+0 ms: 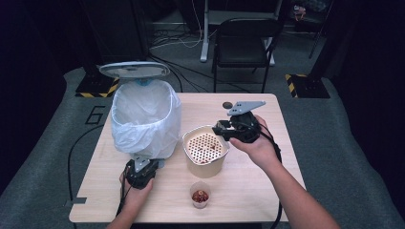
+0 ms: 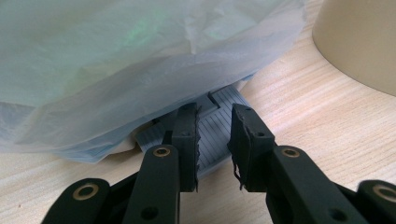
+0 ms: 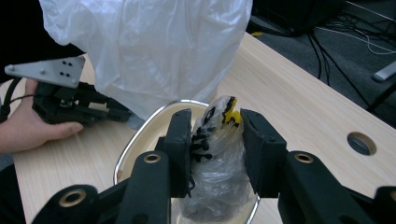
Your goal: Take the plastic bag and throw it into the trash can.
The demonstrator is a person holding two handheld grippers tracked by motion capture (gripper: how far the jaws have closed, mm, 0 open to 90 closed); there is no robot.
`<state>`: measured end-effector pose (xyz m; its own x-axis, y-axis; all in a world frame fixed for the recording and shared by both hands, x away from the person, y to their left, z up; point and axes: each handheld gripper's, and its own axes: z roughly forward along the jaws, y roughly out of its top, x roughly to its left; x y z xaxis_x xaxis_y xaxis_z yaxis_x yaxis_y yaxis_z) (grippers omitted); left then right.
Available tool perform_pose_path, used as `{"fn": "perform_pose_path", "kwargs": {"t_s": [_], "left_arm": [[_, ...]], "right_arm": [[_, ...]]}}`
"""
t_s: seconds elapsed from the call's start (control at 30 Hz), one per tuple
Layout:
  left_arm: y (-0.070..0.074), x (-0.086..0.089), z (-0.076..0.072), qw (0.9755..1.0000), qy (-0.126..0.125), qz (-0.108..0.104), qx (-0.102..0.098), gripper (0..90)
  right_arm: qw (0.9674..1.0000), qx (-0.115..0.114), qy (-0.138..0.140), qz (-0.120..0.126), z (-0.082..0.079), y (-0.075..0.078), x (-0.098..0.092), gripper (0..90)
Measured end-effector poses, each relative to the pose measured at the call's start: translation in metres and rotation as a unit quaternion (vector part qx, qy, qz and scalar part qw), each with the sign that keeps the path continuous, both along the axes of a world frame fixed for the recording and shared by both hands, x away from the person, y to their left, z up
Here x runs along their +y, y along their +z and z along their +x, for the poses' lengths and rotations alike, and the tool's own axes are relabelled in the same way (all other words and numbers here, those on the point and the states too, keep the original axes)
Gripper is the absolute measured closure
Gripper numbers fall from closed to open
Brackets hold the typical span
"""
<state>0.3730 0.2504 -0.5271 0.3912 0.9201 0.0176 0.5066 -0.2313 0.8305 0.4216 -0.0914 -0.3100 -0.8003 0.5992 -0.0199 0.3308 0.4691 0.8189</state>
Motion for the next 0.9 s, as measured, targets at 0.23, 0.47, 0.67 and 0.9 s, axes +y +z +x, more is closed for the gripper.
{"fn": "perform_pose_path", "kwargs": {"t_s": [0.23, 0.47, 0.67, 0.9], "left_arm": [[0.000, -0.001, 0.000, 1.0000, 0.002, -0.004, 0.001, 72.1], [0.000, 0.001, 0.001, 0.9999, -0.004, 0.007, -0.006, 72.1], [0.000, 0.000, 0.001, 1.0000, -0.002, 0.003, -0.006, 72.1], [-0.001, 0.000, 0.001, 1.0000, 0.000, -0.003, -0.008, 72.1]], "right_arm": [[0.9997, -0.001, 0.022, 0.004, 0.016, 0.011, 0.024, 65.4], [0.9990, -0.009, 0.044, -0.001, 0.029, 0.027, 0.048, 65.4], [0.9982, -0.007, 0.060, -0.001, 0.039, 0.037, 0.072, 65.4], [0.9978, -0.006, 0.065, 0.005, 0.046, 0.046, 0.093, 65.4]]}}
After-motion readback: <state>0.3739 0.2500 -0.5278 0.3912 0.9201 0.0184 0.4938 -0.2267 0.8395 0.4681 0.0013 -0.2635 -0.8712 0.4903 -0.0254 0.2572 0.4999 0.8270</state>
